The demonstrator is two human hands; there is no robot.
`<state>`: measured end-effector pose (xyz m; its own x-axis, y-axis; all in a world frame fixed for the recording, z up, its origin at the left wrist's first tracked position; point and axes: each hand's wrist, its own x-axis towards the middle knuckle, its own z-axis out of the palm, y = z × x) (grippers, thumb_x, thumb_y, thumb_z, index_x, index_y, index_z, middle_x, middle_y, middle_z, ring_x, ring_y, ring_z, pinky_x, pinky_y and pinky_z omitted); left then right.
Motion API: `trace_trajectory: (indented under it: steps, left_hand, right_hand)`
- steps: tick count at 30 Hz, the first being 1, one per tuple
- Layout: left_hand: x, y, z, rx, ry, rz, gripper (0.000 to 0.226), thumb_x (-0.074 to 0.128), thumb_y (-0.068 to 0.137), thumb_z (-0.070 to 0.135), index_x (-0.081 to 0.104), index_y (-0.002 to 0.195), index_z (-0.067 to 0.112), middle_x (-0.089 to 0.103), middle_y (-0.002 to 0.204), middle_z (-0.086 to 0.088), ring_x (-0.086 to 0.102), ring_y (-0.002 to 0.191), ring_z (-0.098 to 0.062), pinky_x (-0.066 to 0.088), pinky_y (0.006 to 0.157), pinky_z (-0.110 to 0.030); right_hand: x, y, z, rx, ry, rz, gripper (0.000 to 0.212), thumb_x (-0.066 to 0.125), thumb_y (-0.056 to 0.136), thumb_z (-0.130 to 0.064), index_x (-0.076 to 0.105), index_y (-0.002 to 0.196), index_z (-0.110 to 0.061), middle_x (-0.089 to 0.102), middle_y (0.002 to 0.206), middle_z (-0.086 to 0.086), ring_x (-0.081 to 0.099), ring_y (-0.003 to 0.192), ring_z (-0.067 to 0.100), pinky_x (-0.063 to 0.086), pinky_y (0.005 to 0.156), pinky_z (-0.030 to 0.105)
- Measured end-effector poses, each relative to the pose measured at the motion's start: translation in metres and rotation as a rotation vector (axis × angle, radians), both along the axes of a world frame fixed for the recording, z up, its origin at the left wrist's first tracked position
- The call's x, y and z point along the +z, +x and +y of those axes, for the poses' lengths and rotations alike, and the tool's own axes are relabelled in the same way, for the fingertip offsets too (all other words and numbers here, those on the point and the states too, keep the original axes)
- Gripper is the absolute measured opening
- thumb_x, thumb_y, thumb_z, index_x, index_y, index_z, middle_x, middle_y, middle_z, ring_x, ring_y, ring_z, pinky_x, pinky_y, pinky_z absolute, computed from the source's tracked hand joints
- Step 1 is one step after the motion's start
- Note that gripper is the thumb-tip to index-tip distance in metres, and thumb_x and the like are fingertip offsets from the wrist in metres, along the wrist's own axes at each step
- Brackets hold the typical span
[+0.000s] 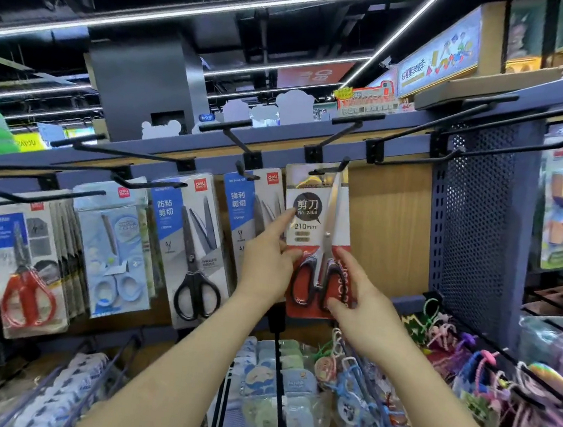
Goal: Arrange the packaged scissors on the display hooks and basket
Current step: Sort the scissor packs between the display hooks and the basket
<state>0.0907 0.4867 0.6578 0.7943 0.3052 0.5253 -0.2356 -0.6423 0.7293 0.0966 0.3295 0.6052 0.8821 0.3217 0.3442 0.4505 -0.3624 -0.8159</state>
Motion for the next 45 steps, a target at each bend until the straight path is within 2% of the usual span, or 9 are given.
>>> trace_trajectory:
  steps: [5, 9, 12, 19, 23, 27, 32, 35, 45]
  left_hand:
    - [-0.002, 0.007, 0.004, 0.112, 0.134, -0.007, 0.069, 0.065, 0.092, 0.009, 0.036, 0.145, 0.041, 0.072, 0.105, 0.001, 0.067, 0.093, -0.009, 0.057, 0.082, -0.024]
    - [-0.003, 0.002, 0.003, 0.137, 0.212, 0.001, 0.066, 0.063, 0.093, 0.013, 0.035, 0.147, 0.041, 0.07, 0.104, 0.002, 0.066, 0.095, -0.014, 0.055, 0.087, -0.031]
    - [-0.006, -0.013, 0.006, 0.17, 0.233, -0.006, 0.052, 0.06, 0.094, 0.014, 0.048, 0.14, 0.037, 0.066, 0.106, 0.004, 0.064, 0.095, -0.015, 0.053, 0.088, -0.034]
    - [-0.031, -0.094, -0.037, -0.198, 0.079, -0.075, 0.029, 0.061, 0.093, 0.012, 0.07, 0.089, 0.039, 0.07, 0.071, 0.015, 0.067, 0.067, -0.004, 0.056, 0.066, -0.025]
    - [-0.084, -0.13, -0.067, -0.474, 0.082, -0.039, 0.03, 0.065, 0.089, 0.01, 0.071, 0.087, 0.039, 0.068, 0.066, 0.012, 0.061, 0.057, -0.013, 0.052, 0.063, -0.033]
    - [-0.158, -0.153, -0.099, -0.64, 0.157, 0.073, 0.025, 0.07, 0.086, 0.009, 0.077, 0.091, 0.032, 0.066, 0.075, 0.028, 0.059, 0.066, 0.007, 0.042, 0.062, -0.009]
    - [-0.247, -0.177, -0.142, -0.835, 0.307, 0.274, 0.02, 0.068, 0.086, 0.008, 0.077, 0.094, 0.023, 0.073, 0.087, 0.013, 0.06, 0.08, -0.002, 0.043, 0.069, -0.016]
    - [-0.298, -0.192, -0.171, -0.917, 0.381, 0.373, 0.02, 0.063, 0.084, 0.01, 0.078, 0.092, 0.02, 0.073, 0.09, 0.004, 0.064, 0.08, -0.01, 0.043, 0.073, -0.02]
    - [-0.463, -0.207, -0.293, -0.988, 0.491, 0.837, 0.03, 0.059, 0.084, -0.002, 0.076, 0.1, 0.016, 0.072, 0.099, 0.0, 0.066, 0.094, -0.02, 0.048, 0.085, -0.028]
  right_hand:
    - [-0.017, -0.015, -0.029, -0.117, -0.012, 0.0, 0.027, 0.058, 0.095, -0.023, 0.064, 0.113, -0.041, 0.069, 0.097, -0.015, 0.064, 0.077, 0.004, 0.052, 0.068, 0.027]
    - [-0.029, -0.039, -0.067, -0.126, 0.132, 0.066, 0.026, 0.061, 0.094, -0.014, 0.073, 0.089, -0.037, 0.075, 0.078, -0.005, 0.07, 0.069, 0.02, 0.057, 0.068, 0.043]
    - [-0.038, -0.061, -0.095, -0.125, 0.201, 0.158, 0.029, 0.059, 0.095, -0.006, 0.076, 0.09, -0.028, 0.074, 0.076, 0.007, 0.069, 0.065, 0.028, 0.057, 0.062, 0.049]
    - [-0.059, -0.126, -0.149, -0.272, 0.245, 0.186, 0.028, 0.059, 0.094, -0.004, 0.077, 0.087, -0.024, 0.074, 0.076, 0.01, 0.069, 0.064, 0.022, 0.051, 0.051, 0.02]
    - [-0.079, -0.177, -0.169, -0.4, 0.107, 0.212, 0.025, 0.06, 0.094, -0.003, 0.074, 0.092, -0.023, 0.074, 0.076, 0.009, 0.07, 0.064, 0.017, 0.054, 0.058, 0.022]
    - [-0.119, -0.233, -0.195, -0.553, -0.128, 0.297, 0.022, 0.061, 0.094, -0.01, 0.071, 0.094, -0.03, 0.073, 0.075, 0.002, 0.068, 0.068, 0.019, 0.054, 0.068, 0.032]
    - [-0.184, -0.316, -0.235, -0.735, -0.406, 0.472, 0.015, 0.062, 0.095, -0.016, 0.073, 0.102, -0.025, 0.074, 0.081, -0.011, 0.066, 0.074, 0.003, 0.049, 0.072, 0.017]
    - [-0.227, -0.366, -0.26, -0.822, -0.468, 0.649, 0.021, 0.059, 0.096, -0.021, 0.072, 0.111, -0.028, 0.075, 0.096, -0.01, 0.067, 0.086, 0.008, 0.052, 0.082, 0.029]
    - [-0.363, -0.452, -0.343, -1.137, -0.158, 1.013, 0.031, 0.061, 0.093, -0.012, 0.062, 0.121, -0.026, 0.069, 0.099, 0.0, 0.066, 0.084, 0.013, 0.045, 0.078, 0.026]
